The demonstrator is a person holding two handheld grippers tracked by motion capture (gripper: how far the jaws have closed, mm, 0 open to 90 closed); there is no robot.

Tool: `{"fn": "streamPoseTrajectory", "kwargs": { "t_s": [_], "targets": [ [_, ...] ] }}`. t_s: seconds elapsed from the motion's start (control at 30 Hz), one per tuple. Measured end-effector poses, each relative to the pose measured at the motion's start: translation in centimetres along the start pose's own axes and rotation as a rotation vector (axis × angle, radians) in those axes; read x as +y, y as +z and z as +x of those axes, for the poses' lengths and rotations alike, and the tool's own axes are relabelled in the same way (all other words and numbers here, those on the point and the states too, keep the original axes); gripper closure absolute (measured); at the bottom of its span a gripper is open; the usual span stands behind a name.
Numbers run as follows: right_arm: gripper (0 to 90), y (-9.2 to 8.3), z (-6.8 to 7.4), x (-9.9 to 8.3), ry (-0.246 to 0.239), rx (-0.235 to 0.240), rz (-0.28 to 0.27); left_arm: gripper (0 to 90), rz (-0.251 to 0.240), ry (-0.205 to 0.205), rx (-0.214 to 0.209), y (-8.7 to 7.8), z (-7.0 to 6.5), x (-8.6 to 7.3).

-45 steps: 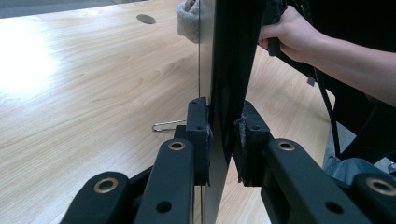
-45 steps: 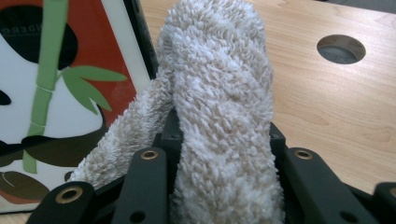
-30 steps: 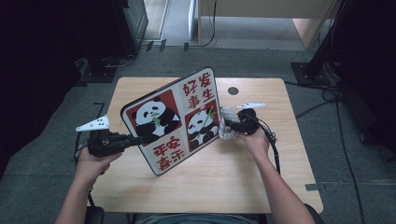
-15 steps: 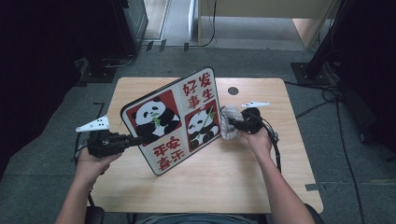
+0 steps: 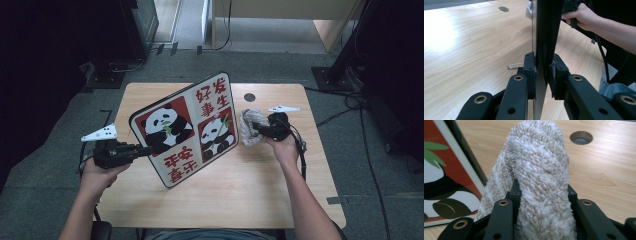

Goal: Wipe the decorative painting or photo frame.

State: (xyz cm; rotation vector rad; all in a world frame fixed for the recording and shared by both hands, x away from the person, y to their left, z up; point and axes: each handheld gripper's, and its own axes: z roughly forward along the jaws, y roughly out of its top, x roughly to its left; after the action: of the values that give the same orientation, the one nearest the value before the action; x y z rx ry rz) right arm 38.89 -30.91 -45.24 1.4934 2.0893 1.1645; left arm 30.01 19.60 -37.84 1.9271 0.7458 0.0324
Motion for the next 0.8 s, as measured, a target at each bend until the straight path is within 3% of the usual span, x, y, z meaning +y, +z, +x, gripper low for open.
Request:
{"fn": "streamPoseTrajectory", "kwargs": {
  "t_s": [0.43,0.8],
  "targets": [
    [64.6,-1.2,-2.5,-0.7,0.01,-0.06,-0.012,78.2,-0.001,-0.003,0.003,0.0,0.0,0.0],
    [64.0,-1.0,-4.8,-1.7,0.04,-0.117,-0.016,78.0,-0.002,-0.007,0.007,0.0,0.1,0.0]
  ]
}}
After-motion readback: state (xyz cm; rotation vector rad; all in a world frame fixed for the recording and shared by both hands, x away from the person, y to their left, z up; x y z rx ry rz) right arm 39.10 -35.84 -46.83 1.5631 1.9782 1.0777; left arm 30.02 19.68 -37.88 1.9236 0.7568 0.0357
